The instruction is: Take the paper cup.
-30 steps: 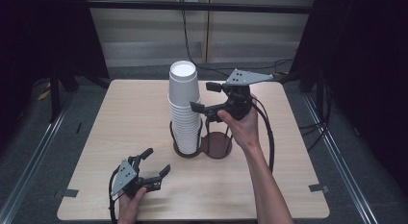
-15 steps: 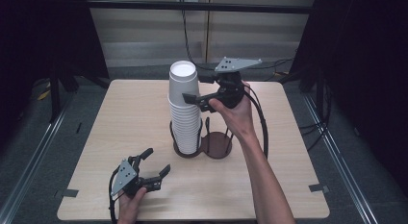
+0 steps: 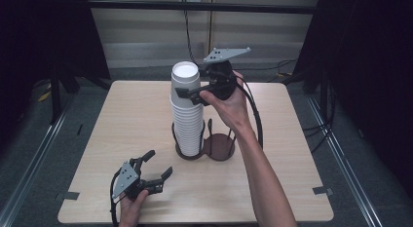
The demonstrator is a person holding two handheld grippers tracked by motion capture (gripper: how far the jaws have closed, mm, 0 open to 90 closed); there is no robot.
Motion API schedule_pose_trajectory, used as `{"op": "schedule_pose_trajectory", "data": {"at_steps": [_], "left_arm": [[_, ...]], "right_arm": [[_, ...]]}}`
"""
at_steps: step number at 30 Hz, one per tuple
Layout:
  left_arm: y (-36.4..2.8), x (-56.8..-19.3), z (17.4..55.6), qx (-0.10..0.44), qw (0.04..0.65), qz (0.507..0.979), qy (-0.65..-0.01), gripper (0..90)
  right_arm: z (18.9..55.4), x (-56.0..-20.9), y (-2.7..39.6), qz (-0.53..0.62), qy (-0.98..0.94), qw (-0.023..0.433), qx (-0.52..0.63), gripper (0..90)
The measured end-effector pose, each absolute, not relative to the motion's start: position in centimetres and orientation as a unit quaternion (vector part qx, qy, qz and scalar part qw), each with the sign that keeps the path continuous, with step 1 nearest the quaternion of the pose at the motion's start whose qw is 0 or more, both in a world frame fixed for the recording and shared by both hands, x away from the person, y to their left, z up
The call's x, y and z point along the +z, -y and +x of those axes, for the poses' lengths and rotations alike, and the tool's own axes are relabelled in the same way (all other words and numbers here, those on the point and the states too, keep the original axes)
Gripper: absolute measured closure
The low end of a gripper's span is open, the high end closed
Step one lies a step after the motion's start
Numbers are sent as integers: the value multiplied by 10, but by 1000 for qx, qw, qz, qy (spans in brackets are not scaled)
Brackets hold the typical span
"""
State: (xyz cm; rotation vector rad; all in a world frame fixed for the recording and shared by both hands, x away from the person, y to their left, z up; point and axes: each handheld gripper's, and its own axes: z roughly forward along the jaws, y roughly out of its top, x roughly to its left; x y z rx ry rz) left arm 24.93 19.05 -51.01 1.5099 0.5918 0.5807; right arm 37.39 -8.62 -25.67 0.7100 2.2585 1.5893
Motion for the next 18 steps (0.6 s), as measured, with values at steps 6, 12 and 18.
{"op": "schedule_pose_trajectory", "data": {"at_steps": [6, 12, 18], "left_arm": [[-191, -510, 249, 255, 652, 665, -260, 160], [-191, -510, 249, 255, 652, 665, -260, 161], [-191, -510, 249, 255, 652, 665, -260, 161]], "right_arm": [[379, -255, 81, 247, -786, 142, 549, 130], [381, -254, 79, 248, -787, 145, 546, 186], [382, -253, 79, 247, -789, 142, 545, 194]]}}
